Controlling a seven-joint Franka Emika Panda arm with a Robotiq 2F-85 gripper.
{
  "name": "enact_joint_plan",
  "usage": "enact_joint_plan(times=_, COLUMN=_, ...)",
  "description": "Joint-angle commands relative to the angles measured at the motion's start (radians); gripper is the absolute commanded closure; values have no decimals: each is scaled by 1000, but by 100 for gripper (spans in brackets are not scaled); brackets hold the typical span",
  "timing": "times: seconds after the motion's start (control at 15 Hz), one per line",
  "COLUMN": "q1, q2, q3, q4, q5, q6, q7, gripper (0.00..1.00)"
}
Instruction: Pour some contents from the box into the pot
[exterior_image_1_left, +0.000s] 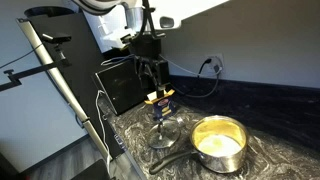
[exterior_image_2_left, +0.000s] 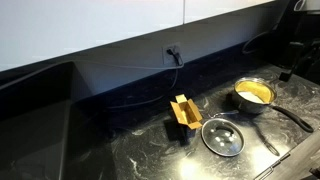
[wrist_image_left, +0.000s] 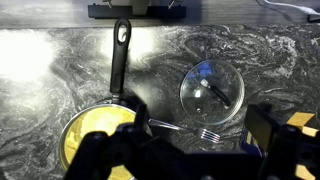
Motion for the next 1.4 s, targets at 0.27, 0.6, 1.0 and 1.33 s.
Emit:
enact_joint_plan(times=0.27, q1=-19, q2=1, q3=17, q4=2, q5=3, q6=-2, q7=-3, gripper=0)
enact_joint_plan(times=0.6, q1=7, q2=5, q3=64, q4=-11, q5=-27, q6=43, q7=12, gripper=0)
enact_joint_plan(times=1.0, q1=88, q2=25, q3=206, q4=-62, q5=-179, q6=81, q7=-1, gripper=0)
enact_joint_plan(times=1.33, q1=159, q2=62, q3=298, q4=-95, q5=-337, q6=80, q7=-19, gripper=0)
